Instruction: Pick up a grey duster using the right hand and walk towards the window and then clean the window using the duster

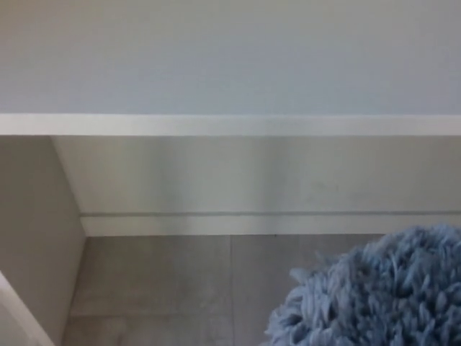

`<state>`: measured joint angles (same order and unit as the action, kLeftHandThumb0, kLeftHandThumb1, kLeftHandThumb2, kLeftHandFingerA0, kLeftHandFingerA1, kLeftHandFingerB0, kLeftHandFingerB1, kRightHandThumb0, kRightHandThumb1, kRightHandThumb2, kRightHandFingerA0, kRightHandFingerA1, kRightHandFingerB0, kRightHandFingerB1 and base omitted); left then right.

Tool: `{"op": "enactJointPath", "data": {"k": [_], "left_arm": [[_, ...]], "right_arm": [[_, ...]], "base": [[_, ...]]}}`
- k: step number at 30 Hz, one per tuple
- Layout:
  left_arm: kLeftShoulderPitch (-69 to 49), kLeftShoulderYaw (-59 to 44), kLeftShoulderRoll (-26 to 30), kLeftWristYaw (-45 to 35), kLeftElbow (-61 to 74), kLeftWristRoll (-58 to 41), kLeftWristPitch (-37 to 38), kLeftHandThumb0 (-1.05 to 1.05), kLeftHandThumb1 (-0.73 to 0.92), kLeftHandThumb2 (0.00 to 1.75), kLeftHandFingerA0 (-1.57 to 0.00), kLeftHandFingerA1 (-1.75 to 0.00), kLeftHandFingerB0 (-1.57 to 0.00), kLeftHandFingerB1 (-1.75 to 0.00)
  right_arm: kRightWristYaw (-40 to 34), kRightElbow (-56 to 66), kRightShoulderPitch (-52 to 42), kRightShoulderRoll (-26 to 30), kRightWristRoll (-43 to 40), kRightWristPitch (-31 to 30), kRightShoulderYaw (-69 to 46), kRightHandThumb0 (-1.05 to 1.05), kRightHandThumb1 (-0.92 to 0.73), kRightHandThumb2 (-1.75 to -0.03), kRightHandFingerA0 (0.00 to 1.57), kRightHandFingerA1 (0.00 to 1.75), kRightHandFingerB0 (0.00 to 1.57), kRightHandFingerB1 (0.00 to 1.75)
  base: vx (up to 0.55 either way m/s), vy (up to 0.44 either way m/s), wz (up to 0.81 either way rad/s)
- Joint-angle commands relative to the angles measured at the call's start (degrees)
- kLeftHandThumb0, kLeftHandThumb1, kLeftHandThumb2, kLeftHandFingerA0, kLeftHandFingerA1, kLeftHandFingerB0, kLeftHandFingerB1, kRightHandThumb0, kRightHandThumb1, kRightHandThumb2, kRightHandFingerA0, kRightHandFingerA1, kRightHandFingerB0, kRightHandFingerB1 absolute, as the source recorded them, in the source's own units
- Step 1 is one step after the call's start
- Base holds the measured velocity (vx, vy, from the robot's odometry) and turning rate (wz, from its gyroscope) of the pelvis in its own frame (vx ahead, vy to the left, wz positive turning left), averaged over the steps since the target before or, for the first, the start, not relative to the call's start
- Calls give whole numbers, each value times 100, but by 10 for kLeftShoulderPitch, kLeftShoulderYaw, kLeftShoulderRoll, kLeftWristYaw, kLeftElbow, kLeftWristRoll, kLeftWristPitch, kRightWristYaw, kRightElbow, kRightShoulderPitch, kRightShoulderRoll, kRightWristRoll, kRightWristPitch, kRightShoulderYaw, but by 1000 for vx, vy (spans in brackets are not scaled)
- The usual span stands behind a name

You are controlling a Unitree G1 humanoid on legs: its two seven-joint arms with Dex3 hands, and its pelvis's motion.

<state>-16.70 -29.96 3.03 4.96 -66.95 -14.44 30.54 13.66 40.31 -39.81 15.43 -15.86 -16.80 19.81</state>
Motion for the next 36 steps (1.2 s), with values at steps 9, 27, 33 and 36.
{"op": "enactJointPath", "data": {"k": [9, 27, 33, 36], "left_arm": [[-9, 3, 1, -1, 6, -2, 45, -8, 63, 89, -112, -117, -94, -102], [4, 0, 1, -2, -10, -4, 39, -7, 65, 87, -107, -116, -92, -100], [6, -1, 0, -2, -6, -6, 38, -7, 68, 81, -106, -119, -92, -97], [7, 1, -1, 2, -6, -3, 39, -8, 64, 89, -108, -118, -92, -98]], "right_arm": [[8, 13, -18, 12, -4, 10, -3, -24, -37, -136, 104, 175, 86, 166], [-1, 26, -24, 10, -3, -4, -10, -27, -37, -133, 103, 175, 86, 168], [3, 14, -19, 9, 4, 5, -7, -31, -36, -134, 105, 175, 86, 167], [2, 18, -10, 11, 3, -2, -7, -28, -40, -131, 103, 175, 83, 168]], "base": [[236, -123, -10], [76, 114, -4], [45, -85, 0], [41, -190, -3]]}}
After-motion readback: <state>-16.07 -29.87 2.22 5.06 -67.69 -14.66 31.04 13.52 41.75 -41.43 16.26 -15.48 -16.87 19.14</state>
